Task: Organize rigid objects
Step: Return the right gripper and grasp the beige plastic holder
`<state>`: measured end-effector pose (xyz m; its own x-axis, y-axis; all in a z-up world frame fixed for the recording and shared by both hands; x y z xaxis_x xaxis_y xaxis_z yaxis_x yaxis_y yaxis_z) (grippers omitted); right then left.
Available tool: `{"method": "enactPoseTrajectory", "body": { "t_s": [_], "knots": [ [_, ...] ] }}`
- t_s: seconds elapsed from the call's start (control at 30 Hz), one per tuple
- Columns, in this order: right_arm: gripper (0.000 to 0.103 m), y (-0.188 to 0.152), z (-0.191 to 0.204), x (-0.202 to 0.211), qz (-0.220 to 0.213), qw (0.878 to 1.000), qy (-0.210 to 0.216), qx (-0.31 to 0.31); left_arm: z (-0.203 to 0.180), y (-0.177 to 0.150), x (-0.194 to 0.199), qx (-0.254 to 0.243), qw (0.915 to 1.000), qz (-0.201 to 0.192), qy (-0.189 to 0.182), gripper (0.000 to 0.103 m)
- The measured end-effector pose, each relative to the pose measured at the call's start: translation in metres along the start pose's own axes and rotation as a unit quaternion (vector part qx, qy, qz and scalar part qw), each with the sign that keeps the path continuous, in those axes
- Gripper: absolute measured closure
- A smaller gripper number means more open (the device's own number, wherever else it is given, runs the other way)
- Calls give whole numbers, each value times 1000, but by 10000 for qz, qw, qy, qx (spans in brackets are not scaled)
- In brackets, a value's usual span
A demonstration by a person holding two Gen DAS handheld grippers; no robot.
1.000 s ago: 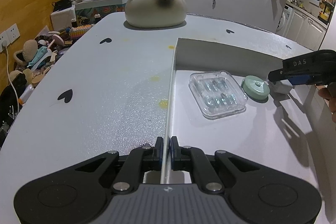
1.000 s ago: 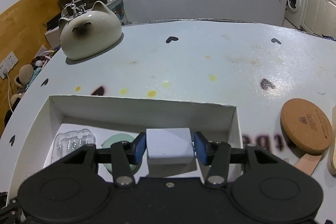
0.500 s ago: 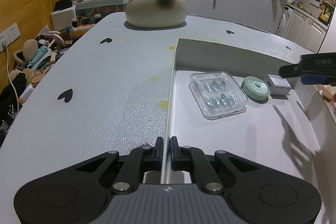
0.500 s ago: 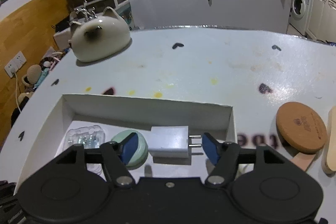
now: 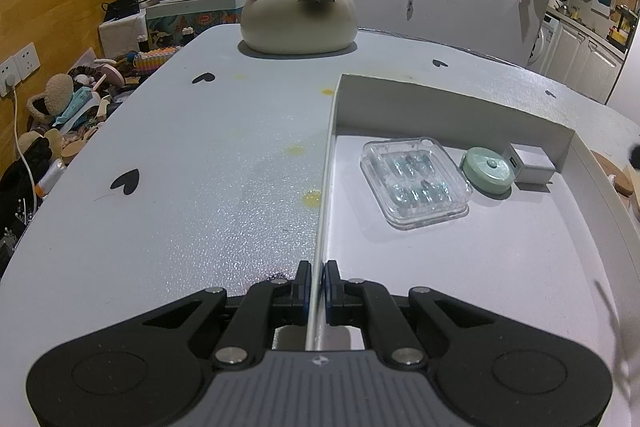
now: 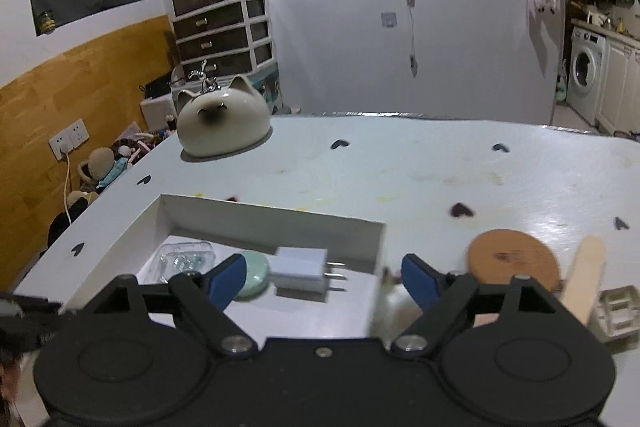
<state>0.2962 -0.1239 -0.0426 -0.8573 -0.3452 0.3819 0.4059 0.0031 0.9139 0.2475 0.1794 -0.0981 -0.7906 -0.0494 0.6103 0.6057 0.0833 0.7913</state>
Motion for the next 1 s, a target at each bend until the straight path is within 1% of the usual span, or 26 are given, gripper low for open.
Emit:
{"method": "enactPoseTrajectory", "body": {
  "t_s": [0.1, 0.3, 0.43, 0.57, 0.63, 0.7, 0.73, 0.8, 0.87, 1.0],
  "knots": [
    [14, -8, -18, 13, -49, 9999, -122, 53, 0, 0, 0, 1, 10000, -1, 1, 97],
    [6, -28, -67, 31, -98, 9982, -595, -2, -1, 0, 0, -46, 10000, -7, 23, 97],
    [6, -43, -105, 35, -18, 9944, -1035, -223, -1, 0, 0, -42, 10000, -12, 27, 97],
    [6, -53, -138, 36, 5, 9883, -1505, -263, -1, 0, 0, -39, 10000, -13, 29, 97],
    [7, -57, -152, 35, 24, 9870, -1592, -215, -1, 0, 0, -38, 10000, -15, 30, 97],
    [7, -61, -164, 34, 19, 9850, -1722, -44, -1, 0, 0, -32, 10000, -15, 29, 97],
    [9, -63, -170, 34, 15, 9838, -1791, 88, -1, 0, 0, -33, 10000, -15, 30, 97],
    [12, -65, -179, 32, 48, 9828, -1826, 281, -1, 0, 0, -40, 10000, -15, 30, 97],
    [13, -67, -188, 30, 34, 9832, -1775, 427, -1, 0, 0, -42, 10000, -18, 34, 97],
    [13, -68, -193, 23, 39, 9860, -1499, 723, -1, -1, 0, -24, 10000, -23, 29, 97]
  ]
}}
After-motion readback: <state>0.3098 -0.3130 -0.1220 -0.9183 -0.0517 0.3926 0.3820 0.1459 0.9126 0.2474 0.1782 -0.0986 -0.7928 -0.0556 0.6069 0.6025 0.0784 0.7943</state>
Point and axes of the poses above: each gripper's, at about its wrist camera, not at the fingertips, and x roughly against the way its jaws point, z to its left, y to its top, the point moved 3 cm from there along -x, roughly the way its jaws point, and after that the axes turned 11 degrees about -z, right-handed, at the moved point
